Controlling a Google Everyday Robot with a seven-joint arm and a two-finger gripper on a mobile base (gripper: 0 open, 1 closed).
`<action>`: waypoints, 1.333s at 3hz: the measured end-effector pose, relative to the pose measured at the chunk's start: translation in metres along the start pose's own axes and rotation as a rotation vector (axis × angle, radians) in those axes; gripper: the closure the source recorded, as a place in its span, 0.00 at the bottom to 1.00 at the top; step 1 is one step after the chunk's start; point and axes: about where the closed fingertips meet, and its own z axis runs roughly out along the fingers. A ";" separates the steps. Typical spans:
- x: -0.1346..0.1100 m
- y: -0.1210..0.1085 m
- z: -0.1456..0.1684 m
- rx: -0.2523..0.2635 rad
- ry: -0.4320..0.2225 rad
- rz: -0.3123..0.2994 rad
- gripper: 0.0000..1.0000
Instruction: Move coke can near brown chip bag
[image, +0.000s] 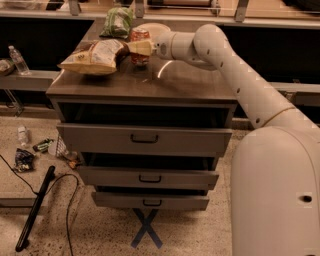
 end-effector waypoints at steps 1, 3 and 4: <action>0.008 0.018 0.014 -0.026 -0.014 -0.020 0.88; 0.018 0.037 0.028 -0.041 -0.023 -0.071 0.33; 0.012 0.036 0.017 -0.036 -0.034 -0.082 0.10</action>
Offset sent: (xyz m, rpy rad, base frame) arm -0.0202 0.0466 -0.0218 -0.0090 -0.0810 0.0537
